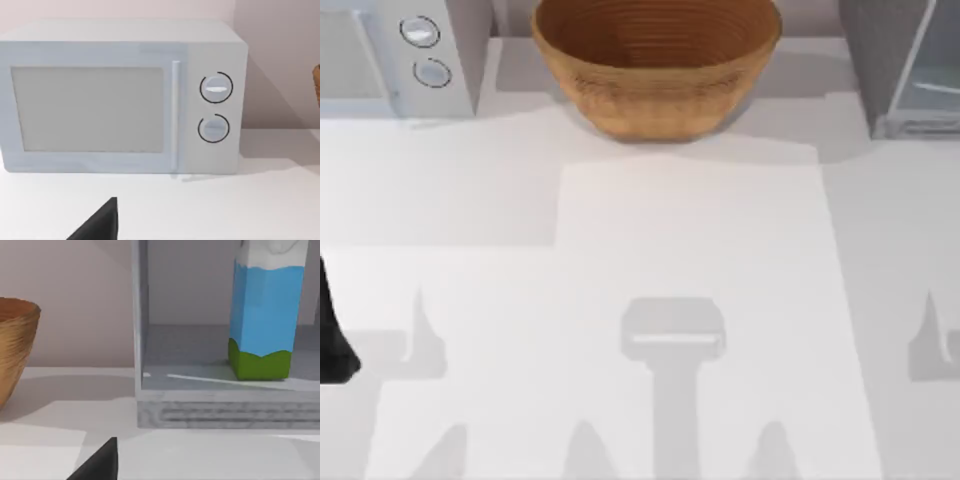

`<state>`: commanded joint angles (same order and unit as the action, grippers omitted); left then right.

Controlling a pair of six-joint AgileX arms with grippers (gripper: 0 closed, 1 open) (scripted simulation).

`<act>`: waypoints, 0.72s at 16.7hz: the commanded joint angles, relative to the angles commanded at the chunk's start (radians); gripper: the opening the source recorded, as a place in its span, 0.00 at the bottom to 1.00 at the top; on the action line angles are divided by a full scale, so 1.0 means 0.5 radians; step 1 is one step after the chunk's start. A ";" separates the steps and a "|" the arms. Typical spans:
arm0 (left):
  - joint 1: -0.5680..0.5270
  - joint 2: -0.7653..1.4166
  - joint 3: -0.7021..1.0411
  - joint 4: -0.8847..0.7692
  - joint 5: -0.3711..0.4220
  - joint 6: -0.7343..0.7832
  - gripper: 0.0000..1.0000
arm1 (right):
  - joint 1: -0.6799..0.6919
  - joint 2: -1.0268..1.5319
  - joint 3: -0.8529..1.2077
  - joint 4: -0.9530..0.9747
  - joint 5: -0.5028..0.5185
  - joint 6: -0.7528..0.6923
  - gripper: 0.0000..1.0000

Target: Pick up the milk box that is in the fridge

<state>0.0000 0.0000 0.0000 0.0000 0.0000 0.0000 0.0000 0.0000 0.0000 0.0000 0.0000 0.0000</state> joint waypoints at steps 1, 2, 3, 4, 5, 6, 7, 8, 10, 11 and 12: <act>0.000 0.000 0.000 0.000 0.000 0.000 1.00 | 0.000 0.000 0.000 0.000 0.000 0.000 1.00; 0.000 0.000 0.000 0.000 0.000 0.000 1.00 | 0.000 0.000 0.000 0.000 0.000 0.000 1.00; 0.000 0.000 0.000 0.000 0.000 0.000 1.00 | -0.008 0.020 0.003 0.021 -0.008 0.000 1.00; 0.000 0.000 0.000 0.000 0.000 0.000 1.00 | -0.023 0.061 0.010 0.062 -0.024 0.001 1.00; 0.000 0.000 0.000 0.000 0.000 0.000 1.00 | -0.046 0.123 0.021 0.125 -0.047 0.002 1.00; 0.000 0.000 0.000 0.000 0.000 0.000 1.00 | -0.077 0.206 0.034 0.209 -0.076 0.004 1.00; 0.000 0.000 0.000 0.000 0.000 0.000 1.00 | -0.113 0.310 0.049 0.314 -0.111 0.005 1.00; 0.000 0.000 0.000 0.000 0.000 0.000 1.00 | -0.155 0.434 0.066 0.439 -0.150 0.007 1.00; 0.000 0.000 0.000 0.000 0.000 0.000 1.00 | -0.252 0.739 0.101 0.734 -0.239 0.012 1.00; 0.000 0.000 0.000 0.000 0.000 0.000 1.00 | -0.306 0.916 0.118 0.896 -0.288 0.014 1.00; 0.000 0.000 0.000 0.000 0.000 0.000 1.00 | -0.361 1.107 0.134 1.063 -0.340 0.017 1.00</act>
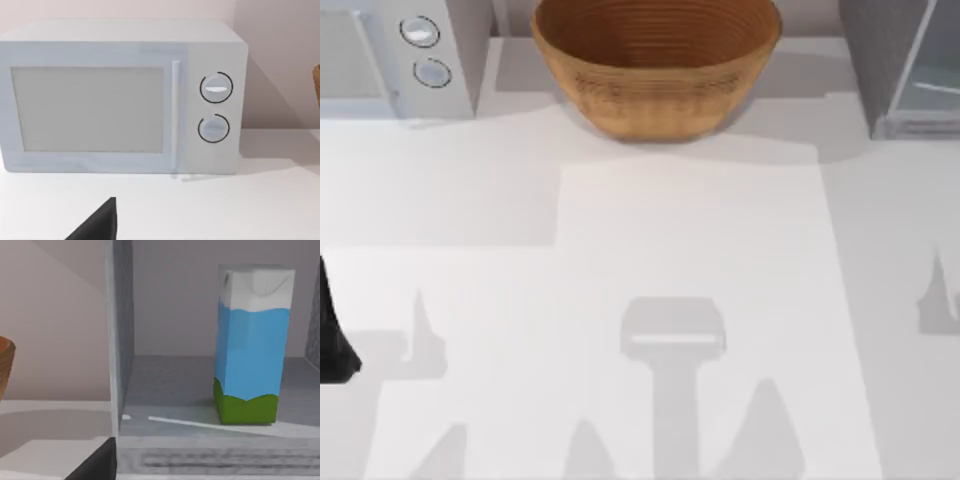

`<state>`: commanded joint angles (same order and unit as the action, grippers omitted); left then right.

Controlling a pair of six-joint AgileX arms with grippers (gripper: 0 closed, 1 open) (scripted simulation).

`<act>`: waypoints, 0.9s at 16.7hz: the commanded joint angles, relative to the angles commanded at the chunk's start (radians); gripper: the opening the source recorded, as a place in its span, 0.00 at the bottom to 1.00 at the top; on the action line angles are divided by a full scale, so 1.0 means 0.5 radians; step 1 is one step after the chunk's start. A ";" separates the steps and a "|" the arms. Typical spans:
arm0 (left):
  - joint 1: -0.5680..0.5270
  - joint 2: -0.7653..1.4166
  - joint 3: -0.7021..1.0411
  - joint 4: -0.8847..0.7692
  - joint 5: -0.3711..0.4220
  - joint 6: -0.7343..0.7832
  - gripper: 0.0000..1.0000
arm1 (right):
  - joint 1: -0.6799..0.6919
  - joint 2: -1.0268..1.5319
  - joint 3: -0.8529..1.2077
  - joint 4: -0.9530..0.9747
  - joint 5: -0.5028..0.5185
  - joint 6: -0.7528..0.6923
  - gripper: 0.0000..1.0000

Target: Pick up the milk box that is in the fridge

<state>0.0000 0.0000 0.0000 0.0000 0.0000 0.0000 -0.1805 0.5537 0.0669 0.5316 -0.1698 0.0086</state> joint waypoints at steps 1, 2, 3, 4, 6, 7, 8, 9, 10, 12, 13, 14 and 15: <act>0.000 0.000 0.000 0.000 0.000 0.000 1.00 | -0.056 0.203 0.015 0.171 -0.053 0.003 1.00; 0.000 0.000 0.000 0.000 0.000 0.000 1.00 | -0.113 0.413 0.028 0.344 -0.107 0.006 1.00; 0.000 0.000 0.000 0.000 0.000 0.000 1.00 | -0.170 0.628 0.041 0.516 -0.161 0.009 1.00; 0.000 0.000 0.000 0.000 0.000 0.000 1.00 | -0.225 0.843 0.053 0.685 -0.215 0.012 1.00; 0.000 0.000 0.000 0.000 0.000 0.000 1.00 | -0.333 1.251 0.077 1.010 -0.321 0.017 1.00; 0.000 0.000 0.000 0.000 0.000 0.000 1.00 | -0.384 1.438 0.091 1.163 -0.371 0.019 1.00; 0.000 0.000 0.000 0.000 0.000 0.000 1.00 | -0.433 1.611 0.106 1.310 -0.420 0.020 1.00; 0.000 0.000 0.000 0.000 0.000 0.000 1.00 | -0.480 1.768 0.121 1.450 -0.465 0.021 1.00; 0.000 0.000 0.000 0.000 0.000 0.000 1.00 | -0.523 1.909 0.138 1.582 -0.508 0.022 1.00; 0.000 0.000 0.000 0.000 0.000 0.000 1.00 | -0.599 2.144 0.172 1.821 -0.583 0.021 1.00; 0.000 0.000 0.000 0.000 0.000 0.000 1.00 | -0.631 2.240 0.189 1.923 -0.615 0.021 1.00; 0.000 0.000 0.000 0.000 0.000 0.000 1.00 | -0.658 2.322 0.204 2.012 -0.641 0.020 1.00; 0.000 0.000 0.000 0.000 0.000 0.000 1.00 | -0.679 2.390 0.217 2.083 -0.662 0.020 1.00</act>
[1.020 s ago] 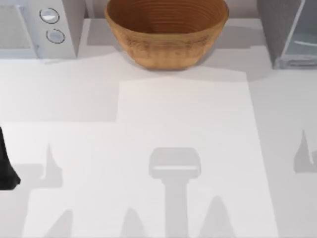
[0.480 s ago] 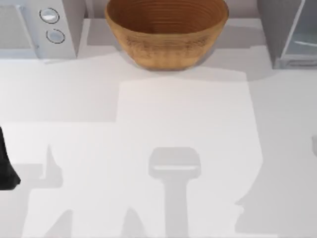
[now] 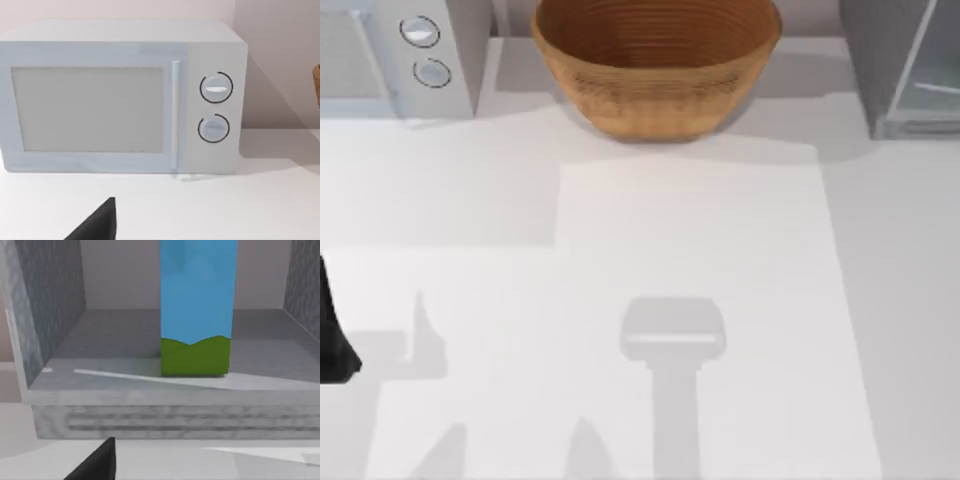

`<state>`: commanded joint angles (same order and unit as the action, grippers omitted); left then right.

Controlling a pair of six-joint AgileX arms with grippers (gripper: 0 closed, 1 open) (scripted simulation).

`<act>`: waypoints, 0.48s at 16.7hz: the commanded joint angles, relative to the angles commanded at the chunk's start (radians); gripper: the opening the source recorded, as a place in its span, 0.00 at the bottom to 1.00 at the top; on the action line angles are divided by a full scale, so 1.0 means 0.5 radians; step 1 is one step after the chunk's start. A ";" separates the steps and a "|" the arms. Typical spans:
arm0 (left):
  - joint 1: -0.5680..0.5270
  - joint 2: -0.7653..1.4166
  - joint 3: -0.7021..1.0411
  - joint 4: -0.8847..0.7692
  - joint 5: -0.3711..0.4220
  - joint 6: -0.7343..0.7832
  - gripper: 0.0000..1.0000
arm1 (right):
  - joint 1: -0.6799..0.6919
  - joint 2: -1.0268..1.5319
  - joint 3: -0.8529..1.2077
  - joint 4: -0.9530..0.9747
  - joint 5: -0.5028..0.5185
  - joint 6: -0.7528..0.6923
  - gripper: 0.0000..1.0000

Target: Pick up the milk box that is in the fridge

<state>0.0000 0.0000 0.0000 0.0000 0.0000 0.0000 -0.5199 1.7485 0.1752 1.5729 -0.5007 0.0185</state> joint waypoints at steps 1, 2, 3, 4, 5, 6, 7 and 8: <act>0.000 0.000 0.000 0.000 0.000 0.000 1.00 | -0.015 0.050 0.010 0.051 -0.015 0.000 1.00; 0.000 0.000 0.000 0.000 0.000 0.000 1.00 | -0.024 0.080 0.016 0.081 -0.024 -0.001 1.00; 0.000 0.000 0.000 0.000 0.000 0.000 1.00 | -0.027 0.090 0.018 0.091 -0.027 -0.001 1.00; 0.000 0.000 0.000 0.000 0.000 0.000 1.00 | -0.027 0.090 0.018 0.091 -0.027 -0.001 1.00; 0.000 0.000 0.000 0.000 0.000 0.000 1.00 | -0.027 0.090 0.018 0.091 -0.027 -0.001 1.00; 0.000 0.000 0.000 0.000 0.000 0.000 1.00 | -0.027 0.090 0.018 0.091 -0.027 -0.001 1.00; 0.000 0.000 0.000 0.000 0.000 0.000 1.00 | -0.019 0.085 0.010 0.086 -0.023 -0.001 1.00; 0.000 0.000 0.000 0.000 0.000 0.000 1.00 | -0.016 0.089 0.014 0.081 -0.021 -0.001 1.00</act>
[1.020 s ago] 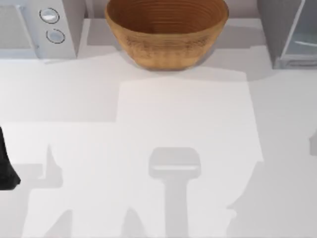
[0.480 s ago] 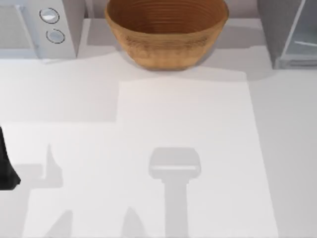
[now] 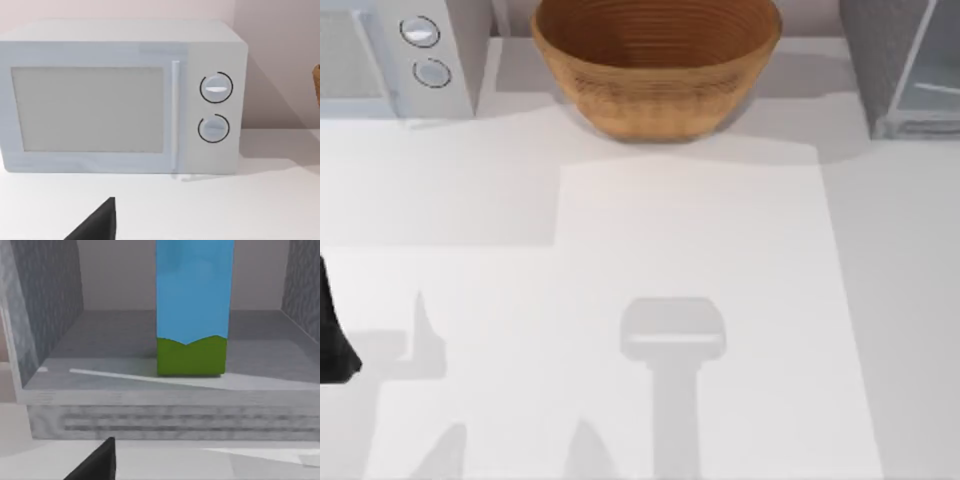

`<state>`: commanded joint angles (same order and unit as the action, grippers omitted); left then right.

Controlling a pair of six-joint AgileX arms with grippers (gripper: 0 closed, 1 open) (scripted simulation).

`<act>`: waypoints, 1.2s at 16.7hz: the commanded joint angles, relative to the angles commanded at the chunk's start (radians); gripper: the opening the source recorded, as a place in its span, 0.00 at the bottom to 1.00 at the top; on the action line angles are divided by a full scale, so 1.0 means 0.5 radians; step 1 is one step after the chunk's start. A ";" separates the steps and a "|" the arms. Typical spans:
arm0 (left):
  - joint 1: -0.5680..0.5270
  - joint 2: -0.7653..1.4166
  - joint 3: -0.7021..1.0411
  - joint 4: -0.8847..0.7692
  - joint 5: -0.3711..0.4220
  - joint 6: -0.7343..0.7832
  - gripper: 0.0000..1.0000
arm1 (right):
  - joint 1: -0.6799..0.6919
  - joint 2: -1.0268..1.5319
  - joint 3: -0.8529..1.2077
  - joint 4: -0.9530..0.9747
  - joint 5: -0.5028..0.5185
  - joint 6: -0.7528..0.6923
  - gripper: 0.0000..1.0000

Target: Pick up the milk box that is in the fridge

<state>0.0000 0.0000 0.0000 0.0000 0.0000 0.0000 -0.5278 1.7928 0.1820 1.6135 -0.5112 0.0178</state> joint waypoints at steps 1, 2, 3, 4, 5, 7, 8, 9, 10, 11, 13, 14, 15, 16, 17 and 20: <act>0.000 0.000 0.000 0.000 0.000 0.000 1.00 | 0.014 0.020 0.020 -0.023 0.013 -0.001 1.00; 0.000 0.000 0.000 0.000 0.000 0.000 1.00 | 0.040 0.056 0.062 -0.061 0.037 -0.003 1.00; 0.000 0.000 0.000 0.000 0.000 0.000 1.00 | 0.072 0.099 0.124 -0.105 0.068 -0.005 1.00; 0.000 0.000 0.000 0.000 0.000 0.000 1.00 | 0.108 0.149 0.208 -0.153 0.104 -0.008 1.00; 0.000 0.000 0.000 0.000 0.000 0.000 1.00 | 0.145 0.201 0.313 -0.206 0.142 -0.009 1.00; 0.000 0.000 0.000 0.000 0.000 0.000 1.00 | 0.213 0.307 0.583 -0.325 0.215 -0.011 1.00; 0.000 0.000 0.000 0.000 0.000 0.000 1.00 | 0.245 0.362 0.740 -0.390 0.251 -0.011 1.00; 0.000 0.000 0.000 0.000 0.000 0.000 1.00 | 0.277 0.417 0.902 -0.460 0.287 -0.011 1.00; 0.000 0.000 0.000 0.000 0.000 0.000 1.00 | 0.310 0.472 1.061 -0.531 0.325 -0.011 1.00; 0.000 0.000 0.000 0.000 0.000 0.000 1.00 | 0.346 0.525 1.211 -0.601 0.365 -0.011 1.00; 0.000 0.000 0.000 0.000 0.000 0.000 1.00 | 0.424 0.628 1.468 -0.737 0.450 -0.013 1.00; 0.000 0.000 0.000 0.000 0.000 0.000 1.00 | 0.464 0.675 1.568 -0.801 0.492 -0.014 1.00; 0.000 0.000 0.000 0.000 0.000 0.000 1.00 | 0.501 0.718 1.644 -0.858 0.532 -0.016 1.00; 0.000 0.000 0.000 0.000 0.000 0.000 1.00 | 0.533 0.756 1.700 -0.907 0.566 -0.017 1.00; 0.000 0.000 0.000 0.000 0.000 0.000 1.00 | 0.556 0.783 1.735 -0.941 0.592 -0.018 1.00; 0.000 0.000 0.000 0.000 0.000 0.000 1.00 | 0.566 0.794 1.748 -0.954 0.603 -0.019 1.00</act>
<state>0.0000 0.0000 0.0000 0.0000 0.0000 0.0000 -0.2448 2.1898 1.0561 1.1367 -0.2096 0.0083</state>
